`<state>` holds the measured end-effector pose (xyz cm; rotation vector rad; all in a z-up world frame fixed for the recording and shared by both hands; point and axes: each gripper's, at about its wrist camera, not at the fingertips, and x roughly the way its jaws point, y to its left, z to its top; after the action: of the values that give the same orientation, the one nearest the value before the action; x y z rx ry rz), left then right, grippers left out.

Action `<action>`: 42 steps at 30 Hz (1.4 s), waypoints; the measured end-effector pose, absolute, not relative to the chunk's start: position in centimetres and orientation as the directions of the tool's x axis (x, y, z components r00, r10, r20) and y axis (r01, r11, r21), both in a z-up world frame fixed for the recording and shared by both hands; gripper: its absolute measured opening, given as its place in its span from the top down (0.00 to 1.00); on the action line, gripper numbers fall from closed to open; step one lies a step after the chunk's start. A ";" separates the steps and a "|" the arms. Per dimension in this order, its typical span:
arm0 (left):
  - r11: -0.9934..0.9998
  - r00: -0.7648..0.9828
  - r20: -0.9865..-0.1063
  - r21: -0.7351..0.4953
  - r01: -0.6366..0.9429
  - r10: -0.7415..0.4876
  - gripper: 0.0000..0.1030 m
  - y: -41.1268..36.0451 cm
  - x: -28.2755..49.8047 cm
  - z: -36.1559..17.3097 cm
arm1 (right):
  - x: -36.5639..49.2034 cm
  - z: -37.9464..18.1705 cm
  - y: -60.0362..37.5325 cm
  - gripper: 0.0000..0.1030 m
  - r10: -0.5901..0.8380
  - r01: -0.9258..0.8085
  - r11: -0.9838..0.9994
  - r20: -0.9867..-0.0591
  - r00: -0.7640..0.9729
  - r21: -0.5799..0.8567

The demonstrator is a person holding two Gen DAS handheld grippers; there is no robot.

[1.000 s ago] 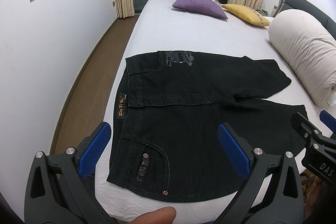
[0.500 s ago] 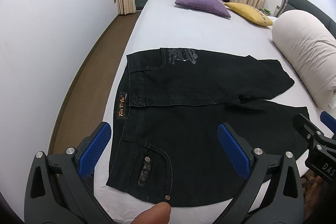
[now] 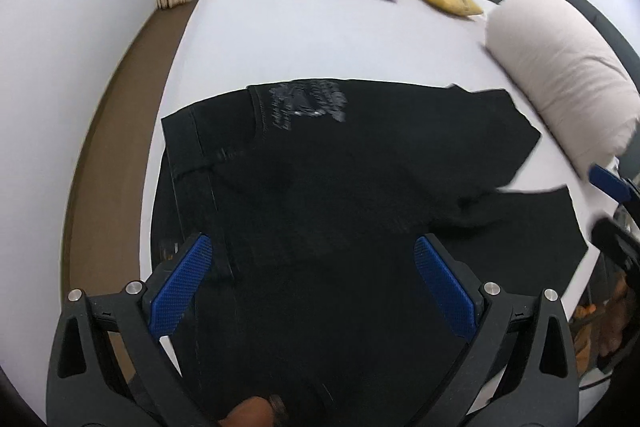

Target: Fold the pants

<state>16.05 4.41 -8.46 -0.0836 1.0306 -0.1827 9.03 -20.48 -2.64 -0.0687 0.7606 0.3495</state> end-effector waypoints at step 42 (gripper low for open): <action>0.849 0.462 -0.873 0.121 0.514 -0.155 0.95 6.5 27.7 -10.9 | 30.2 -8.3 -12.8 0.52 0.348 -0.821 0.549 -0.850 0.395 -0.157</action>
<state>27.68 6.50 -10.93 0.3975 1.0135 -0.4248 30.16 -12.80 -8.25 -0.6326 0.8718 0.8064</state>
